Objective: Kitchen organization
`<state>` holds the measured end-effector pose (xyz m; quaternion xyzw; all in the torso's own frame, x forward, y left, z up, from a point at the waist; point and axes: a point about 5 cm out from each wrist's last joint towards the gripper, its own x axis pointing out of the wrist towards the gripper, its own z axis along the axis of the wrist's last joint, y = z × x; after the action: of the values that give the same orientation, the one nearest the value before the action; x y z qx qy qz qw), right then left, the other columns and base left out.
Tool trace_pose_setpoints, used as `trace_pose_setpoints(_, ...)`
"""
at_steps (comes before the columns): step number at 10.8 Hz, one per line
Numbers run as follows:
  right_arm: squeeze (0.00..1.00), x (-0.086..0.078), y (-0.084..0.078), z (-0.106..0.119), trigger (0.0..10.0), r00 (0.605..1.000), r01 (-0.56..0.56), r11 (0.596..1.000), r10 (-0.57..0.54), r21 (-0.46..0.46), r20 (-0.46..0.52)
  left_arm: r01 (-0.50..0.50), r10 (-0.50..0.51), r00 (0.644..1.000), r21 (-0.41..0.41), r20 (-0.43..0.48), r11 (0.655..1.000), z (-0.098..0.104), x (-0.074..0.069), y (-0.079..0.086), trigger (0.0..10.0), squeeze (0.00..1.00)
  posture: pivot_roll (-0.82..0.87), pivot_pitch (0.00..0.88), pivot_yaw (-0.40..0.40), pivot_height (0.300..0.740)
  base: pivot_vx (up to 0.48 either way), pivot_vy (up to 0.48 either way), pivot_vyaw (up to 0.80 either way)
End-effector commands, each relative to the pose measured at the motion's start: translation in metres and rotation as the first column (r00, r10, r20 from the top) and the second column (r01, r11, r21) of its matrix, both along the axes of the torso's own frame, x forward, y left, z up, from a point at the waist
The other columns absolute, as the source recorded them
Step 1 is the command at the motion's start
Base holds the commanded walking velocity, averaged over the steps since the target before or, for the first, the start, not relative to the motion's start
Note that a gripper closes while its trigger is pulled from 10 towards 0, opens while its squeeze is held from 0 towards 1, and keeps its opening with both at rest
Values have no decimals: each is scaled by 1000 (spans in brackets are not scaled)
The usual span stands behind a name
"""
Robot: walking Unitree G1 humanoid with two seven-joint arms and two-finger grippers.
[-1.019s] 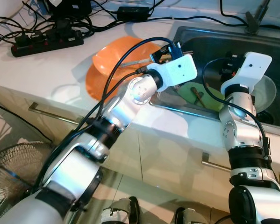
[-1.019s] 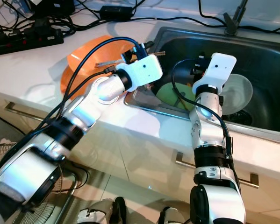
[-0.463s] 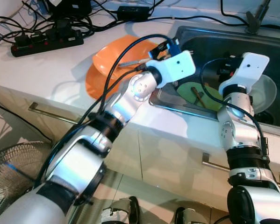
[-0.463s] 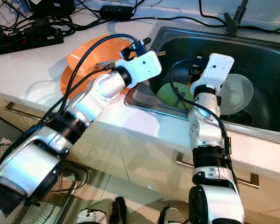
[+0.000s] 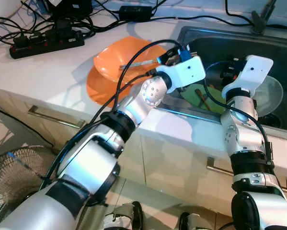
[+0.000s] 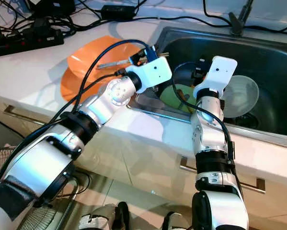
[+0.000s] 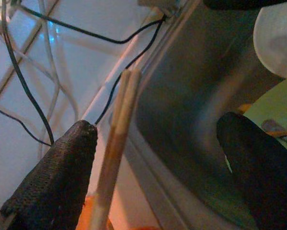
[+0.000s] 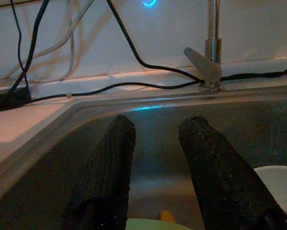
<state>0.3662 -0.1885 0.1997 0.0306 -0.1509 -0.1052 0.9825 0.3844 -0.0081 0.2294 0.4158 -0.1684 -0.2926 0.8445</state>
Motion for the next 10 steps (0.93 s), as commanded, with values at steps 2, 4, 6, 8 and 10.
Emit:
trace_pose_setpoints(2,0,-1,-2,1,10000,1000,-6,1000,6,-4,5,-10,10,1000,7,23,1000,2,1,-3,10000,0,32,117,52,740,0,0,0)
trace_pose_setpoints(4,0,1,-3,5,10000,1000,-18,1000,18,-19,2,-24,24,999,2,44,1000,4,2,-5,10000,0,23,106,22,740,0,0,0)
trace_pose_setpoints(6,0,3,-1,6,10000,999,-32,999,32,-28,0,-31,32,998,-20,55,999,7,2,-7,10000,0,18,100,7,740,0,0,0)
trace_pose_setpoints(8,0,4,1,7,10000,999,-43,999,43,-32,-5,-39,41,996,-35,78,999,12,3,-8,157,0,17,87,-14,740,0,0,0)
trace_pose_setpoints(10,0,7,0,11,10000,999,-51,998,51,-42,-1,-48,52,994,-39,94,998,15,4,-9,0,0,14,71,-26,740,0,0,0)
